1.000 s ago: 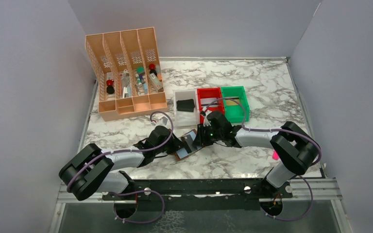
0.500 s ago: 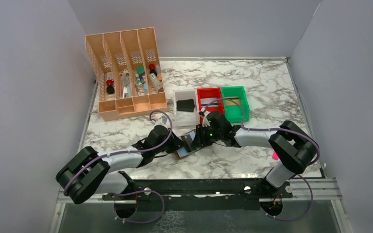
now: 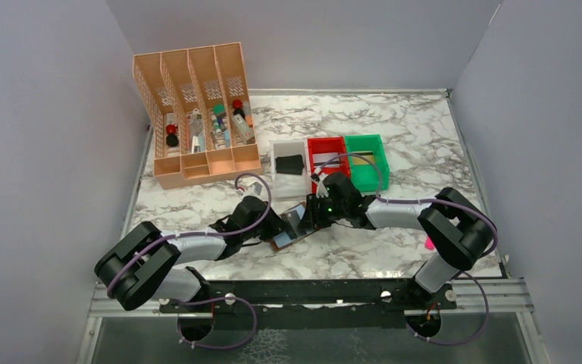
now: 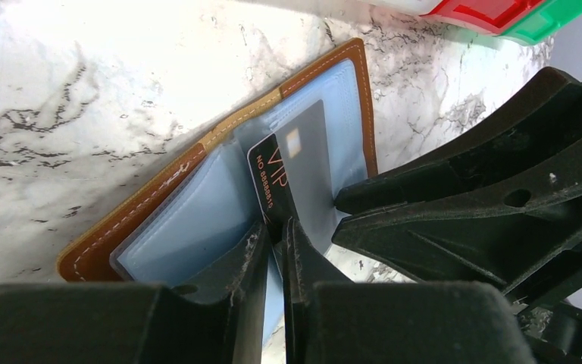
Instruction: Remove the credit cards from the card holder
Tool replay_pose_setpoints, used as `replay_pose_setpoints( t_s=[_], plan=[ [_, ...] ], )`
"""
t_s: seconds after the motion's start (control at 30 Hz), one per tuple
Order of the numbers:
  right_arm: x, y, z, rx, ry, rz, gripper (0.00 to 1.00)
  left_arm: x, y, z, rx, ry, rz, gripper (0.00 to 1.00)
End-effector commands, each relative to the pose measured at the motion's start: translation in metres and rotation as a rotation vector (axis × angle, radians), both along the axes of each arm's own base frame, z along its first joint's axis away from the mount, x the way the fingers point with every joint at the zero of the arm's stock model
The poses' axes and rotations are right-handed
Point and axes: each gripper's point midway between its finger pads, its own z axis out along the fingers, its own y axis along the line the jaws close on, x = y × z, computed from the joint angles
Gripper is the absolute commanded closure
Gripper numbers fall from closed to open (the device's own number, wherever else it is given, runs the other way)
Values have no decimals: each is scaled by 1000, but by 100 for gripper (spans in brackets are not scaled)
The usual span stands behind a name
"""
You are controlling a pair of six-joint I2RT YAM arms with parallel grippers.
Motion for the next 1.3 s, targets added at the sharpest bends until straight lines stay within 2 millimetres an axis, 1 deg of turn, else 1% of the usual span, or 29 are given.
replay_pose_setpoints(
  t_s=[0.0, 0.23, 0.33, 0.5, 0.67, 0.9, 0.97, 1.1, 1.2, 1.27],
  plan=[
    [-28, -14, -35, -85, 119, 29, 68, -2, -18, 15, -79, -20, -60, 83],
    [-29, -14, -37, -85, 128, 23, 68, -4, -20, 13, -98, -1, -54, 76],
    [-29, -14, -38, -89, 129, 20, 68, -4, -19, 14, -107, -5, -47, 76],
    [-25, -17, -39, -111, 125, -7, 68, -6, -12, 13, -106, -11, -22, 84],
    [-19, -25, -42, -154, 113, -58, 68, -8, -5, 13, -109, -19, 3, 90],
    [-14, -33, -46, -203, 107, -108, 68, -9, 1, 16, -91, -36, 12, 91],
    [-13, -34, -46, -208, 107, -118, 68, -9, 4, 15, -73, -34, 14, 93],
    [-12, -33, -44, -203, 106, -120, 68, -8, 9, 17, -31, -38, 24, 100],
    [-11, -30, -38, -183, 92, -118, 68, -5, 20, 18, 46, -36, 45, 100],
    [-11, -26, -29, -153, 79, -94, 68, -3, 28, 24, 86, -52, 66, 100]
  ],
)
